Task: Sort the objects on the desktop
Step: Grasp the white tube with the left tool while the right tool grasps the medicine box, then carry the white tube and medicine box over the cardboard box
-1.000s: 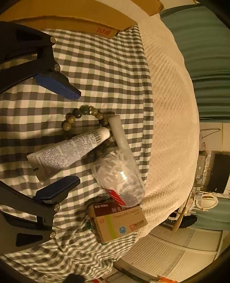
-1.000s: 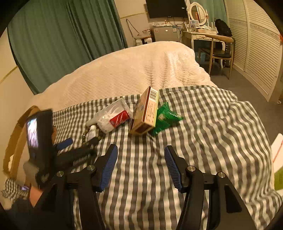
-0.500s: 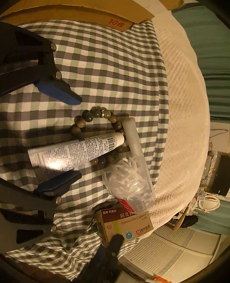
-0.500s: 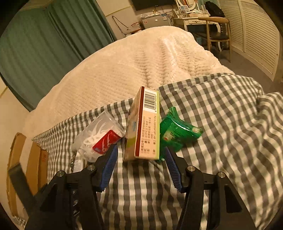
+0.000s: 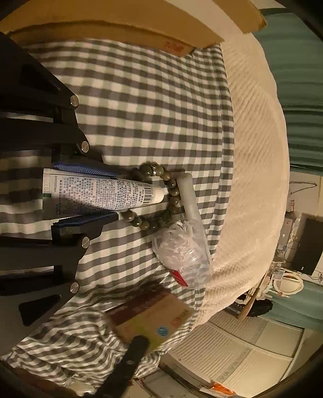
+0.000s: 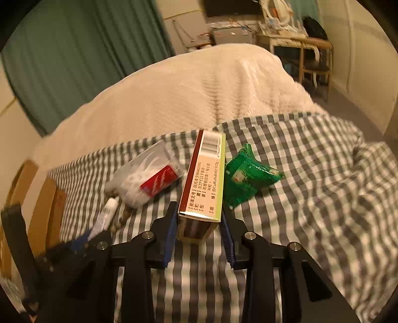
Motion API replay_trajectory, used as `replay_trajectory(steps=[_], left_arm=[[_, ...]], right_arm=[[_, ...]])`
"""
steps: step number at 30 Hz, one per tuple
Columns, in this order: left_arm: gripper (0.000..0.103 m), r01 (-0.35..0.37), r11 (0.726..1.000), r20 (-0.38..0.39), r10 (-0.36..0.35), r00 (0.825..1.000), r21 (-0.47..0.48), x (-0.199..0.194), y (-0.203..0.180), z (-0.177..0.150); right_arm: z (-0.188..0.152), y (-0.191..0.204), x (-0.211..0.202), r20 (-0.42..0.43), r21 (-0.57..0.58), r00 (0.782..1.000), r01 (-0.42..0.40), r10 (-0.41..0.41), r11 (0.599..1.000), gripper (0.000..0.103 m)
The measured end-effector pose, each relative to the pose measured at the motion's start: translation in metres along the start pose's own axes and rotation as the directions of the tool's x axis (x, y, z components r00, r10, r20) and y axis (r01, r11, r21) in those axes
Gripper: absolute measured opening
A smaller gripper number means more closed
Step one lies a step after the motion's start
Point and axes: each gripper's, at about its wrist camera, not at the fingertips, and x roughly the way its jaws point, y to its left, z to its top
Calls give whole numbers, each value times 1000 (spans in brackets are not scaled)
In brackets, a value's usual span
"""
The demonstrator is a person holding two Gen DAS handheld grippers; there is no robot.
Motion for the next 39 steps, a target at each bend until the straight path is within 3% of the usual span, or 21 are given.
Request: replay_trajectory(steps=[7, 10, 13, 15, 17, 23, 24, 26, 27, 28, 39], left_arm=[[29, 18, 1000, -71, -19, 997, -10, -12, 5, -23], [29, -1, 1000, -82, 0, 997, -16, -8, 6, -22], [30, 28, 999, -83, -31, 996, -45, -6, 10, -21], [35, 30, 998, -80, -33, 996, -48, -3, 10, -20], [43, 33, 998, -79, -36, 996, -45, 2, 8, -18], [44, 16, 1000, -53, -17, 998, -3, 17, -2, -10], [38, 17, 1000, -51, -17, 999, 2, 18, -3, -10], [26, 10, 1000, -48, -10, 999, 0, 19, -1, -9], [26, 19, 1000, -54, -19, 998, -12, 19, 1, -9], [26, 33, 999, -55, -34, 998, -34, 19, 5, -8], [26, 123, 988, -29, -126, 992, -91, -11, 10, -11]], right_arm=[[-38, 13, -35, -70, -66, 996, 52, -56, 996, 31], [-63, 9, -46, -120, -44, 992, 40, -45, 998, 31], [-77, 6, -50, -145, -20, 989, 38, -40, 999, 32], [-78, 8, -49, -149, -13, 988, 27, -28, 1000, 39], [-75, 9, -45, -141, -11, 990, 29, -30, 1000, 54], [-65, 8, -23, -107, 27, 994, 11, -8, 1000, 54], [-64, 6, -20, -105, 39, 994, 6, -2, 999, 54], [-62, 5, -10, -102, 65, 995, -7, 13, 998, 50], [-63, 5, -6, -106, 69, 994, -5, 12, 998, 44], [-63, 6, -2, -111, 62, 994, 10, -3, 998, 29], [-65, 23, -30, -64, -11, 997, 50, -51, 999, 29]])
